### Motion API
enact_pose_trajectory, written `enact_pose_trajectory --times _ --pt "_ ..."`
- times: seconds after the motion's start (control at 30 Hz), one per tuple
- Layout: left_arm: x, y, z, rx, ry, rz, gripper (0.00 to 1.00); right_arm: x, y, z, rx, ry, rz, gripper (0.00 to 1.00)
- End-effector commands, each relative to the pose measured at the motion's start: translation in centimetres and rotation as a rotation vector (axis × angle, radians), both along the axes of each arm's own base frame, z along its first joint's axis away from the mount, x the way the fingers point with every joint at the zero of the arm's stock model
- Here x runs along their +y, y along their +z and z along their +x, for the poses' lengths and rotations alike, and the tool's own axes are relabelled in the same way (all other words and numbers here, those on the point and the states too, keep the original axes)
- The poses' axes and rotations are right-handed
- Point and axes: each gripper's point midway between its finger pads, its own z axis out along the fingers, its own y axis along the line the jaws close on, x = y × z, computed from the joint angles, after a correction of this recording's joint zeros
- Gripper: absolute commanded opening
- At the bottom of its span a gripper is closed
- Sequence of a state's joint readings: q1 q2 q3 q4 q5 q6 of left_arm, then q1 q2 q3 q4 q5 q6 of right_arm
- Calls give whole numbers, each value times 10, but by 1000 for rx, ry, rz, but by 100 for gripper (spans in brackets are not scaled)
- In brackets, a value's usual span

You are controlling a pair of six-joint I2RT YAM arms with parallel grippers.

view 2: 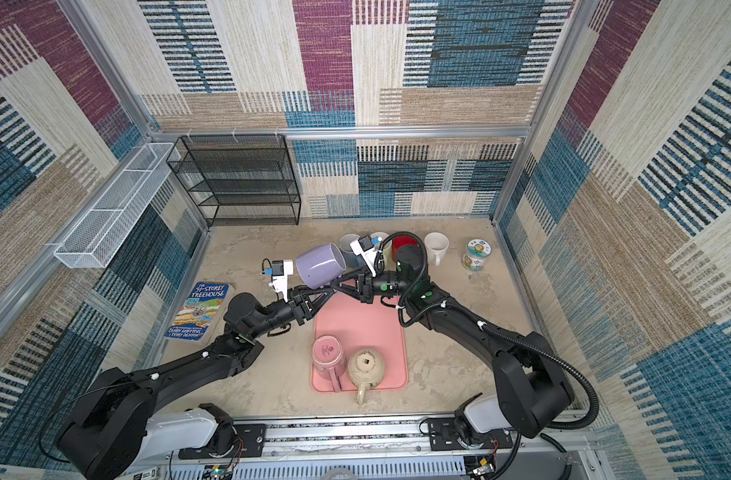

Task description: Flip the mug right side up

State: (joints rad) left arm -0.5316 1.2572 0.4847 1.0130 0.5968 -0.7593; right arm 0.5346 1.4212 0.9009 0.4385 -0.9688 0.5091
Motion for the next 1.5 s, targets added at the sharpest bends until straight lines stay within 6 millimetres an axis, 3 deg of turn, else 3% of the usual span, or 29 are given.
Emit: enact_pose_trajectory --times 0.0,0.4,0.6,1.03,1.13,1.27,1.47 --pt "3 20 3 -56 24 -50 29 3 9 -17 -23 104 47 0" --pt "6 30 4 -86 47 -76 26 4 -9 -17 8 120 27 0" --pt "15 37 8 -83 99 -122 31 3 -9 -18 15 117 47 0" --pt "15 59 8 -118 80 -206 25 8 -18 -20 65 121 89 0" --pt "14 57 7 -115 71 -218 21 11 -17 -20 68 132 92 0" --pt "14 56 6 -112 63 -222 0 13 -18 -17 71 132 90 0" --pt "15 52 3 -113 67 -203 0 14 -20 -12 65 118 79 0"
